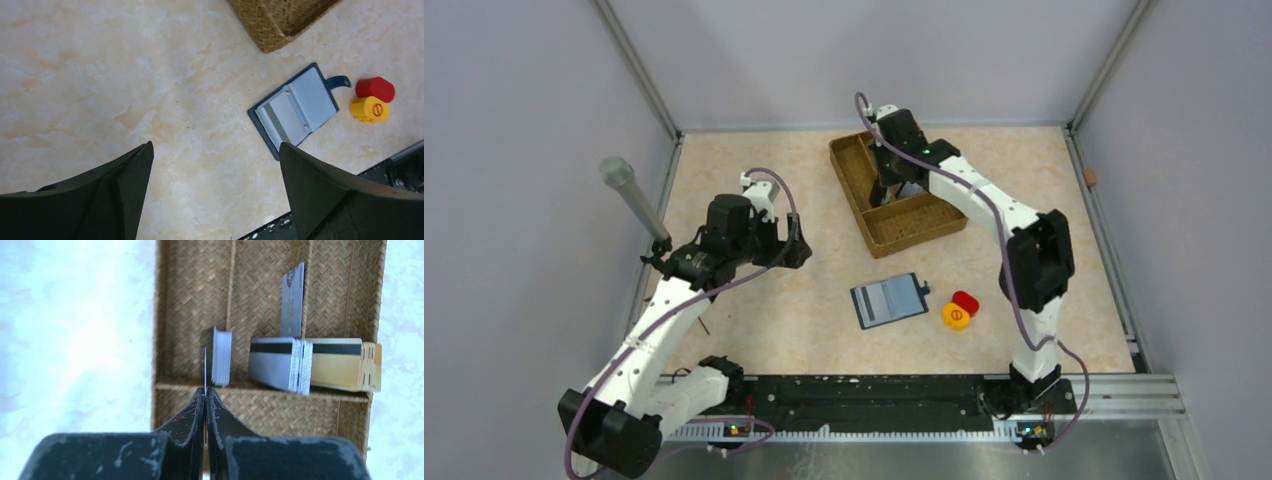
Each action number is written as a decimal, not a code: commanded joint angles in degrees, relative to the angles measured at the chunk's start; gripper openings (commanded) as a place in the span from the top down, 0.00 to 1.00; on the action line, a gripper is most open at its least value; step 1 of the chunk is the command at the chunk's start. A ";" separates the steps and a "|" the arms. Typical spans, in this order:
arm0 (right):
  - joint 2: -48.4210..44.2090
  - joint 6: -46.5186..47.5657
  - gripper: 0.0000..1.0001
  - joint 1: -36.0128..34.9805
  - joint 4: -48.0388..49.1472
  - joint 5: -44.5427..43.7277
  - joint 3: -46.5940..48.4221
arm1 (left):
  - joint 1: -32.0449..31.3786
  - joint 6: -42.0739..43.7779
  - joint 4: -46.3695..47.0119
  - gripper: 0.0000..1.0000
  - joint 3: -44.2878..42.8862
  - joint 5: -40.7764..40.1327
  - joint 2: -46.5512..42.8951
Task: Put the credit cards into the card holder
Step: Pick up the credit card from the storage box, then insert the credit card into the card holder.
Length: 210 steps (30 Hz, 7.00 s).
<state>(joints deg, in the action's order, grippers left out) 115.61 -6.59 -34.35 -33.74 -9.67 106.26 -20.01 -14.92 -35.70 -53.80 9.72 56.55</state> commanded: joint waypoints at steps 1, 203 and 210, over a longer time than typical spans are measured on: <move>-13.58 -1.86 1.00 0.51 3.39 8.21 -5.93 | 0.19 0.30 5.19 0.01 0.80 7.54 -2.87; -32.94 -26.83 1.00 -8.31 8.29 -11.86 -62.55 | -30.36 -49.57 69.69 0.79 19.13 -2.28 44.98; -33.84 -27.17 1.00 -8.28 7.70 -12.59 -62.76 | -31.89 -43.84 57.34 0.62 14.86 -7.06 40.41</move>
<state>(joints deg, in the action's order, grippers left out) 83.72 -32.73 -41.65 -24.99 -21.21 42.78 -50.92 -64.25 31.99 -36.47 6.96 100.27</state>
